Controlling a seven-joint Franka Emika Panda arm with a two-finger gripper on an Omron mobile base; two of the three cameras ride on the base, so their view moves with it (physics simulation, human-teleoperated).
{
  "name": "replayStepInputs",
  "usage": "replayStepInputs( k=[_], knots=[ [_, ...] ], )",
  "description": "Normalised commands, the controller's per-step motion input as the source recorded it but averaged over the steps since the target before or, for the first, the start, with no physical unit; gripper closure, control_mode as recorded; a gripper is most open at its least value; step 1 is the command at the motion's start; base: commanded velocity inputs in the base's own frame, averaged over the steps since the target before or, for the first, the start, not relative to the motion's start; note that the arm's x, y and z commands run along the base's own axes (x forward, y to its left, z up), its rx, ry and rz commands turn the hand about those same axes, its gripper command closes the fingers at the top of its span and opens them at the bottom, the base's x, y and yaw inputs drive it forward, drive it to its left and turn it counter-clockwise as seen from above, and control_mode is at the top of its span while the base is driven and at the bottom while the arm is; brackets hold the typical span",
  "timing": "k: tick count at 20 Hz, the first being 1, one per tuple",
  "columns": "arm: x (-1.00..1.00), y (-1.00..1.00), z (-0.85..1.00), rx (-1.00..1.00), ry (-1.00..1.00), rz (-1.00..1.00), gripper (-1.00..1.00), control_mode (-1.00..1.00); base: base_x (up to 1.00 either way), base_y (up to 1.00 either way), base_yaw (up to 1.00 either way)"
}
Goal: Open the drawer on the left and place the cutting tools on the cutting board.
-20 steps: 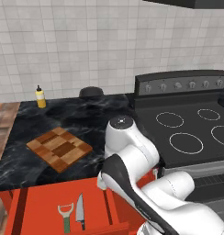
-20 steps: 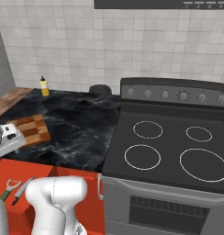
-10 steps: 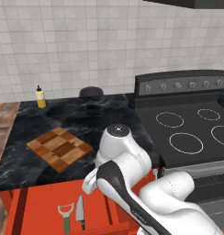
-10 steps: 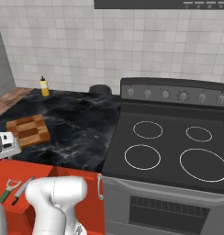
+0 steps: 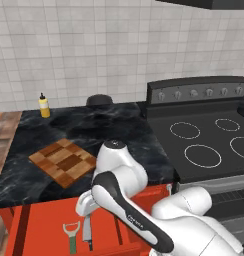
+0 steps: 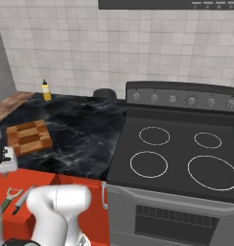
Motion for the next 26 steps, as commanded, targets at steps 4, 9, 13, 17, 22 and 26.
replayStepInputs(
  k=[4, 9, 13, 17, 22, 26],
  knots=[
    [0.23, 0.28, -0.26, -0.03, 0.17, -0.03, -1.0, -1.0, 0.0, 0.0, 0.0],
    [0.58, 0.23, -0.29, -0.09, 0.12, -0.05, -1.0, -1.0, 0.0, 0.0, 0.0],
    [0.51, 0.09, -0.6, -0.14, 0.16, -0.08, -1.0, -1.0, 0.0, 0.0, 0.0],
    [0.01, 0.18, -0.78, -0.1, 0.18, -0.12, -1.0, -1.0, 0.0, 0.0, 0.0],
    [0.0, 0.28, -0.36, -0.02, 0.13, -0.1, -1.0, -1.0, 0.0, 0.0, 0.0],
    [0.0, 0.08, -0.07, -0.02, 0.09, 0.0, -1.0, -1.0, 0.0, 0.0, 0.0]
  ],
)
